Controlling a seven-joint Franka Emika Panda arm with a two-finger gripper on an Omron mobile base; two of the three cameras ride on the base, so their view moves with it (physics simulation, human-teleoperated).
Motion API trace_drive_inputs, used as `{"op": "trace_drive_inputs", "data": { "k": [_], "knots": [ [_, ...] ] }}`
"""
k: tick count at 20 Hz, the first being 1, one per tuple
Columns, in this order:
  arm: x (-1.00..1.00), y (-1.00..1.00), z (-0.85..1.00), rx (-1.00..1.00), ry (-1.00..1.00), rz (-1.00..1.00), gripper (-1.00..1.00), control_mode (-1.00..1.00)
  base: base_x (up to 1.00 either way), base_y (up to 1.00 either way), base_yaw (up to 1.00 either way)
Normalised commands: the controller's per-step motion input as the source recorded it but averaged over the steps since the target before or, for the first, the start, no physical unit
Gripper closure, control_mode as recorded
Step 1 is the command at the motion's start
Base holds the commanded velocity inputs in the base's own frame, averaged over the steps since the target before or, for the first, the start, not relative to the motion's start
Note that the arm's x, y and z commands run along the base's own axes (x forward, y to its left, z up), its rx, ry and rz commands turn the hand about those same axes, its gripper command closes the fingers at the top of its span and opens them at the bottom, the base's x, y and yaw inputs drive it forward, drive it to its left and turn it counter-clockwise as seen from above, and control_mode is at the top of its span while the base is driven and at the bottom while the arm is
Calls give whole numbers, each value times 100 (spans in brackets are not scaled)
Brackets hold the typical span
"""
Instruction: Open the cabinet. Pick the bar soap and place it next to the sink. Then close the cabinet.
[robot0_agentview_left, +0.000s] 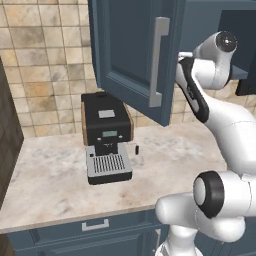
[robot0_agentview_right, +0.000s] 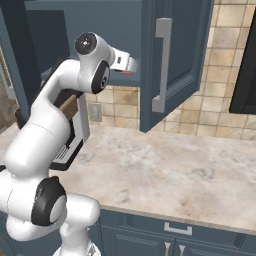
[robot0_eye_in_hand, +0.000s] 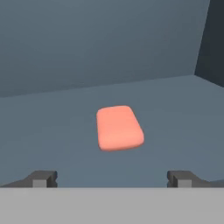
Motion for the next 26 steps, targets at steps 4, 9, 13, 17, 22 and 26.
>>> {"op": "trace_drive_inputs", "data": {
  "k": [4,9,13,17,22,26],
  "knots": [
    [35,-17,-17,0,2,-5,-100,-100,0,0,0],
    [24,-5,-36,0,0,0,-100,-100,0,0,0],
    [30,-1,-21,0,0,0,-100,-100,0,0,0],
    [33,0,-11,0,0,0,-100,-100,0,0,0],
    [41,-3,-3,0,0,0,-100,-100,0,0,0],
    [35,-16,0,0,0,0,-100,-100,0,0,0]
  ]
}}
